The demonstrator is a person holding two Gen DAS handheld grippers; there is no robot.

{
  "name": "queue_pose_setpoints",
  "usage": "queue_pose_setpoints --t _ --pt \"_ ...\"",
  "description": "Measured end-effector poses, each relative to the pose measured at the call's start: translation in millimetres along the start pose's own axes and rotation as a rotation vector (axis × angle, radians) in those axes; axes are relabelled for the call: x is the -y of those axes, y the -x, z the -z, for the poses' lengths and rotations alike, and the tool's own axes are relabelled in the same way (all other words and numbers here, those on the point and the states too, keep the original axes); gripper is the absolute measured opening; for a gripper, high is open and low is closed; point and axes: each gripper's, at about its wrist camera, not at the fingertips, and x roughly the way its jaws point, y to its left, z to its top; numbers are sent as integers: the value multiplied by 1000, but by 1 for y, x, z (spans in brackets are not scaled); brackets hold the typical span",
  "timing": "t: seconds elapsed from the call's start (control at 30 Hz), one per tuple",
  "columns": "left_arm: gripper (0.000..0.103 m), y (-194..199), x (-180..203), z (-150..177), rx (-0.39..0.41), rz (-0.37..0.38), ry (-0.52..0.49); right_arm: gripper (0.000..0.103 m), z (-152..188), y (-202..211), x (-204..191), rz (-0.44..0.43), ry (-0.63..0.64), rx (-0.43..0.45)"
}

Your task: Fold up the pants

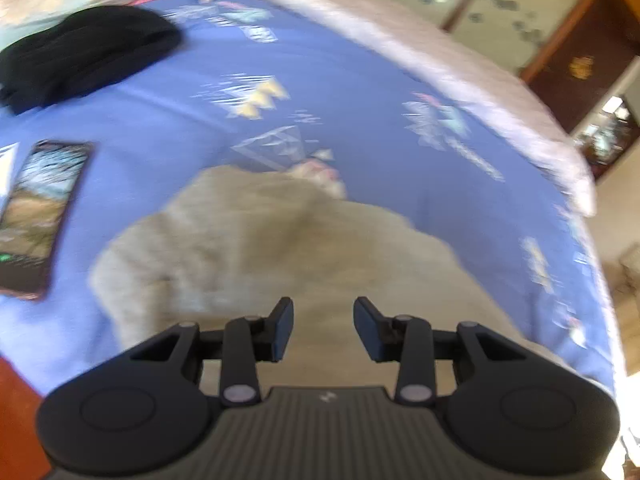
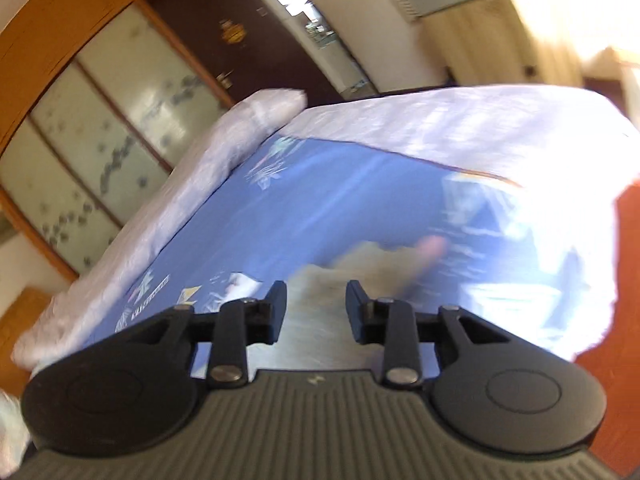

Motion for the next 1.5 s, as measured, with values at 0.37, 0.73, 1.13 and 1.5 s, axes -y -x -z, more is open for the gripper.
queue_pose_setpoints --t 0.37,0.73,1.13,1.5 --pt "40 -39 77 31 -163 110 -172 36 20 -33 35 -64 -233 -84" --pt "40 -58 67 41 -251 58 -127 14 10 -68 5 -20 -130 -146" --pt "41 -43 60 33 -222 162 -57 12 42 9 -164 -255 410 -110" --pt "44 -46 55 40 -225 222 -40 23 232 -42 -277 -306 972 -473"
